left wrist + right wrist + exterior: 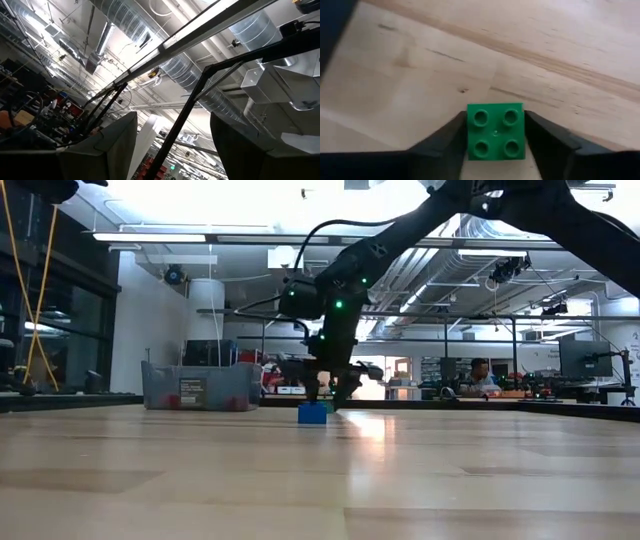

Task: Sort blocks by size
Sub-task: Put the green game piece into the black bin

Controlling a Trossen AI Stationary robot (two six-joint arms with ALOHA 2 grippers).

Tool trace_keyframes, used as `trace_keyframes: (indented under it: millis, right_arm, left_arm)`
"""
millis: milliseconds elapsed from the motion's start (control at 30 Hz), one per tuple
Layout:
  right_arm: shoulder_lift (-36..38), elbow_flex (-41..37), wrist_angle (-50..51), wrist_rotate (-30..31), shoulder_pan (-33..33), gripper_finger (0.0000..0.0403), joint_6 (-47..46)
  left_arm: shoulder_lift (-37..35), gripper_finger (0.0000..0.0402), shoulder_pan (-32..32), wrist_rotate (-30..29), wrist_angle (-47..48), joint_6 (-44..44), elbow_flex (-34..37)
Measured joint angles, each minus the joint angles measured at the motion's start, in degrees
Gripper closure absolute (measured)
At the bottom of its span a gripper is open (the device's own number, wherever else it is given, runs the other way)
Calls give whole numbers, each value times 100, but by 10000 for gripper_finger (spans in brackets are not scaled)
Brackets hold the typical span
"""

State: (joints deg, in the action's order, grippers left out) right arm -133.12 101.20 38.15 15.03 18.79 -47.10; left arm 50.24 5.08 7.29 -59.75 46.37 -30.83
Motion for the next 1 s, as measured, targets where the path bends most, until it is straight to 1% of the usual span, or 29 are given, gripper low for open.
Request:
trace_keyframes:
  millis: [67, 100, 267, 400, 500, 600, 700, 867, 900, 933, 1000]
  right_arm:
    - [-22, 168, 164, -22, -2, 263, 256]
    - [-37, 252, 245, -20, -2, 268, 426]
    - [-72, 914, 325, -62, -35, 266, 1071]
    - [-50, 1456, -141, -48, -132, 266, 1279]
    - [-50, 1759, -629, -82, -210, 266, 1259]
    - [-39, 1852, -1325, -184, -288, 266, 1234]
    - [-101, 1852, -1722, -339, -326, 266, 979]
    - [-342, 1845, -1929, -593, -358, 266, 802]
    - [-368, 1843, -1927, -651, -358, 257, 731]
    - [-374, 1839, -1912, -735, -358, 236, 659]
    - [-372, 1839, -1919, -794, -358, 178, 639]
  left_arm:
    - [0, 165, 0, 0, -2, 0, 0]
    - [2, 165, 0, 0, -6, 0, 0]
    - [0, 165, 0, 0, -21, 0, 0]
    - [0, 165, 0, -2, -23, 0, 0]
    - [0, 165, 0, -2, -26, 0, 0]
    - [0, 165, 0, -2, -28, 4, 0]
    - [0, 165, 0, -2, -28, 2, 0]
    - [0, 165, 0, -4, -28, 0, 0]
    - [1, 165, 0, -4, -28, 0, 0]
    - [0, 165, 0, -4, -30, 0, 0]
    - [0, 165, 0, -4, -28, -2, 0]
